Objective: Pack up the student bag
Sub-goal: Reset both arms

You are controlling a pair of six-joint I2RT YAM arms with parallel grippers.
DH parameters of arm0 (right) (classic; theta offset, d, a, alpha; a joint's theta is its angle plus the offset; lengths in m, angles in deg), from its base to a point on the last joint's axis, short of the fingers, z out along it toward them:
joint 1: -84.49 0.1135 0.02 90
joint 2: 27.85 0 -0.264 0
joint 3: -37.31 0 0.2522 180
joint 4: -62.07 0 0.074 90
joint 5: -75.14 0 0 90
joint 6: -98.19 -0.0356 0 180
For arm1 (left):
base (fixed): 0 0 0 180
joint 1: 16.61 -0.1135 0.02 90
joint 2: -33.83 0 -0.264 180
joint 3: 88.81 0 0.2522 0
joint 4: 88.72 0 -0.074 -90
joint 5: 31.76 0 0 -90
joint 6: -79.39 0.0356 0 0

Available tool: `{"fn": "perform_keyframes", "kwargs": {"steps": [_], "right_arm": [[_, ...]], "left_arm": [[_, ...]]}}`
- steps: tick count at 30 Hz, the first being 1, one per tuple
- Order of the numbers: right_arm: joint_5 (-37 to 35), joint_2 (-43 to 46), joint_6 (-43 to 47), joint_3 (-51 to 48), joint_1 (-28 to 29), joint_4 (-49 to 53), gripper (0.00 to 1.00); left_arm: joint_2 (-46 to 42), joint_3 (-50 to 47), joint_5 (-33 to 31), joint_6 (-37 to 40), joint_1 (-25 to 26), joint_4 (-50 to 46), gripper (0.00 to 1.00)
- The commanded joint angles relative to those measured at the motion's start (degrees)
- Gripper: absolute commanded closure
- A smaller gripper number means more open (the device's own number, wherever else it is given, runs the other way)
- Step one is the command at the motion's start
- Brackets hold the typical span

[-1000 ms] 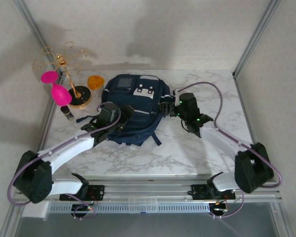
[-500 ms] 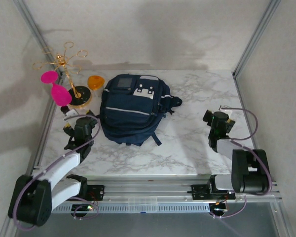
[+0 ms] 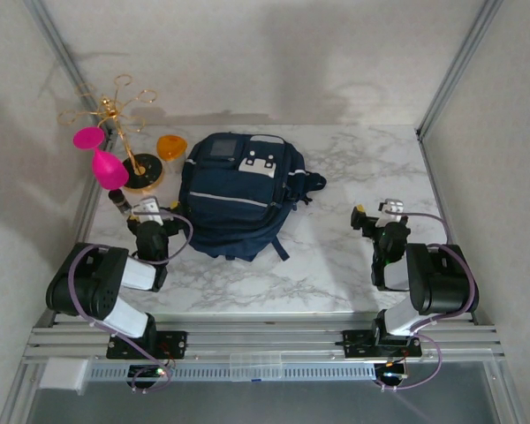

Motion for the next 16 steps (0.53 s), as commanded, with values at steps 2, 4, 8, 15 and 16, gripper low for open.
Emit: {"fn": "perform_keyframes", "kwargs": {"steps": [2,4,8,15,16], "right_arm": [[-1.2,-0.3,1.9,1.2,0.8,-3.9,0.01],[-1.2,-0.3,2.0,1.3,0.7,-3.9,0.01],[-1.2,-0.3,1.9,1.3,0.8,-3.8,0.01],[-0.7,-0.3,1.9,1.5,0.6,-3.5,0.01],[-0.8,-0.3,1.9,1.3,0.7,-3.8,0.01]], "left_arm": [[0.2,0.5,2.3,0.2,-1.5,6.3,0.01],[0.0,0.5,2.4,0.2,-1.5,5.8,0.01],[0.1,0.4,2.4,0.2,-1.5,6.1,0.01],[0.0,0.6,2.4,0.3,-1.5,6.0,0.01],[0.0,0.5,2.4,0.3,-1.5,5.9,0.01]]}}
